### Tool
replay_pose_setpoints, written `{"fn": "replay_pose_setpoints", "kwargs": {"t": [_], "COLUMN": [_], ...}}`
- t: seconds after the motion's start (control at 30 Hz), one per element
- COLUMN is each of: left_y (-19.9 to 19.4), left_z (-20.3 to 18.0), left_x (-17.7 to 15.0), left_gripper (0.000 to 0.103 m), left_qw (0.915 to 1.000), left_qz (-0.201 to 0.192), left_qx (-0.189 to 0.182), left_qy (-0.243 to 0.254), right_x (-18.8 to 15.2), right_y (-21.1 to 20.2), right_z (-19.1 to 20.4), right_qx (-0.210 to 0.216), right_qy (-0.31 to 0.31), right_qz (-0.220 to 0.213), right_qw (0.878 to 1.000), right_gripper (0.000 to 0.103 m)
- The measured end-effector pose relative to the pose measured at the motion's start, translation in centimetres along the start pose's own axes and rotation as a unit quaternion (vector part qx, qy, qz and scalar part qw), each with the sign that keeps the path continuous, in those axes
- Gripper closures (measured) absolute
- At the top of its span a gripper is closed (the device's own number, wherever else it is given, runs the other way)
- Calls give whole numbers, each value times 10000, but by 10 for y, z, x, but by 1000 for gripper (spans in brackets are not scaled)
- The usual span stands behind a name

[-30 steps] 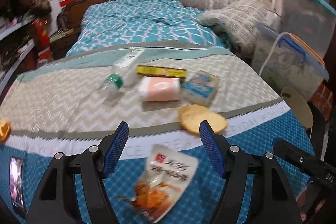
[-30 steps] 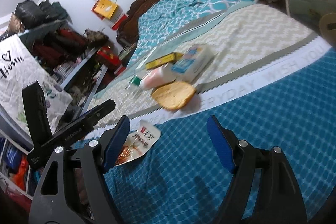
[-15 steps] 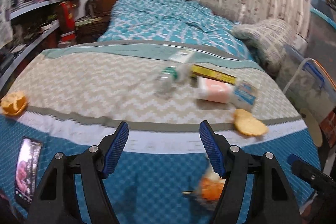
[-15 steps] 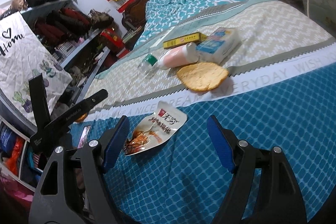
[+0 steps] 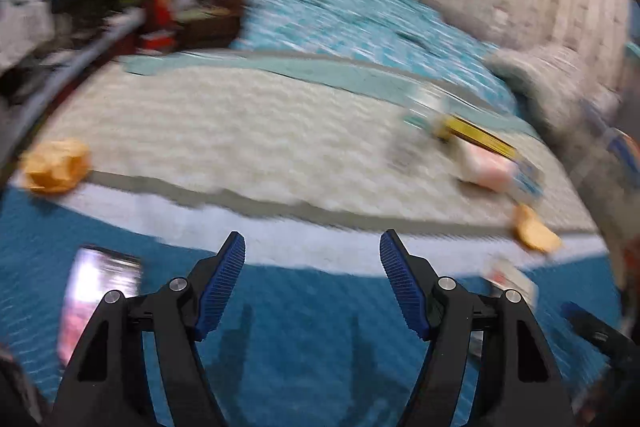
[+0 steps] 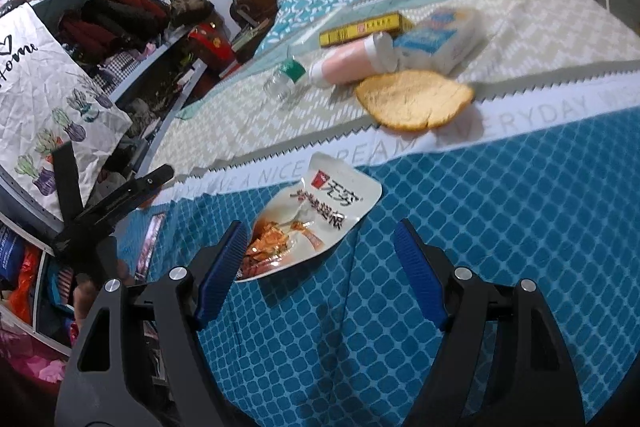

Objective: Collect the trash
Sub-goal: 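Grasp the red-white snack packet with the left gripper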

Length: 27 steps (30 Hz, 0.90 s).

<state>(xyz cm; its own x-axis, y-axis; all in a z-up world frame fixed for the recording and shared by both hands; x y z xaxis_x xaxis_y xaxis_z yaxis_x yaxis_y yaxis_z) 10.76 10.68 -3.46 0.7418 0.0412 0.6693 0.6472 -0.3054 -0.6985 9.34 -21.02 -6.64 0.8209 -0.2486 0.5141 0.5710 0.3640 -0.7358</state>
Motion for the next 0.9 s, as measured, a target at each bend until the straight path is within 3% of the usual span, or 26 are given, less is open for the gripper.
{"fn": "replay_pose_setpoints", "kwargs": {"t": [0.07, 0.13, 0.2, 0.3, 0.4, 0.67, 0.77, 0.9], "left_y": [12, 22, 32, 47, 61, 69, 68, 74], "left_z": [-32, -59, -77, -100, -115, -131, -133, -136], "left_x": [-8, -15, -21, -33, -44, -62, -66, -69], "left_gripper": [36, 36, 38, 41, 48, 49, 49, 49], "left_qw": [9971, 9914, 9858, 9756, 9693, 9518, 9510, 9530], "left_qz": [301, 549, 770, 1085, 1393, 1814, 1843, 1866], "left_qx": [-696, -1185, -1483, -1899, -2000, -2464, -2472, -2372], "left_qy": [31, 116, 157, 214, 311, 197, 219, 255], "right_x": [-4, -7, -11, -13, -11, 15, 25, 42], "right_y": [5, 10, 16, 23, 32, 56, 62, 48], "right_z": [0, 0, -2, -5, -7, 1, 1, -15], "right_qx": [-5, 11, 31, -7, -103, 9, 591, 564], "right_qy": [-46, -121, -180, -224, -302, -475, -20, 242], "right_qz": [88, 208, 343, 443, 494, 432, 543, 296], "right_qw": [10000, 9997, 9992, 9988, 9983, 9979, 9968, 9977], "right_gripper": [33, 52, 66, 72, 74, 75, 73, 73]}}
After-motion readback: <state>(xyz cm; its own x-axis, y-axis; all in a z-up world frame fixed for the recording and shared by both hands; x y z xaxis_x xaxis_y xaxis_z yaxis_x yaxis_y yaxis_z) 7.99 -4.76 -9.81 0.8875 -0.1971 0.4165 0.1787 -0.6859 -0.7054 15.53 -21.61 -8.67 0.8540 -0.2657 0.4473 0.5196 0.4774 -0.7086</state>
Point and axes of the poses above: each gripper's, at about its wrist camera, not at the fingertips, and y roughly the way its jaws point, z to its left, x to its top, the point moved 9 cm from there along y, roughly the way its jaws point, and after that the axes turned 10 degrees about -x, right-handed, at the moved point
